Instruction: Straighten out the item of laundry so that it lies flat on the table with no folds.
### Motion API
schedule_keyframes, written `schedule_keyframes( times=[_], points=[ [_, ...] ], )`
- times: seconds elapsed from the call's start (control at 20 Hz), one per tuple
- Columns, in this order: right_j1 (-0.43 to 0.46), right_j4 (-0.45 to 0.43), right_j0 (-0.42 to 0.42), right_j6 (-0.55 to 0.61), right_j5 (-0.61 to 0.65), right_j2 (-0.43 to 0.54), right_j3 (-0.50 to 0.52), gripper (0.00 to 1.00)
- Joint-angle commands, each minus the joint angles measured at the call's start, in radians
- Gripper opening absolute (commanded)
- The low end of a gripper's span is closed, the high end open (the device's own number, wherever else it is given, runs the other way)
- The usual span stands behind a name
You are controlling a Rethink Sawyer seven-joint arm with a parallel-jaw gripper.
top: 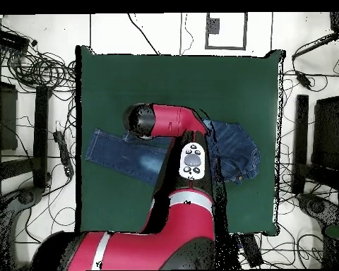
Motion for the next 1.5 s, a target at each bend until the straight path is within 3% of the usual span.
schedule_keyframes(
  times=[0.05, 0.25, 0.4, 0.6, 0.95, 1.5],
  points=[
    [0.005, 0.038, 0.02, 0.182, 0.041, 0.025, 0.016, 1.0],
    [0.019, 0.045, 0.008, 0.175, 0.067, 0.034, 0.015, 1.0],
    [0.023, 0.028, 0.051, 0.232, 0.089, -0.035, 0.029, 1.0],
    [0.015, 0.045, 0.055, 0.251, 0.144, -0.046, 0.072, 1.0],
    [0.04, 0.046, 0.072, 0.253, 0.294, -0.089, 0.015, 1.0],
    [0.055, 0.062, 0.106, 0.294, 0.322, -0.111, -0.031, 1.0]
  ],
)
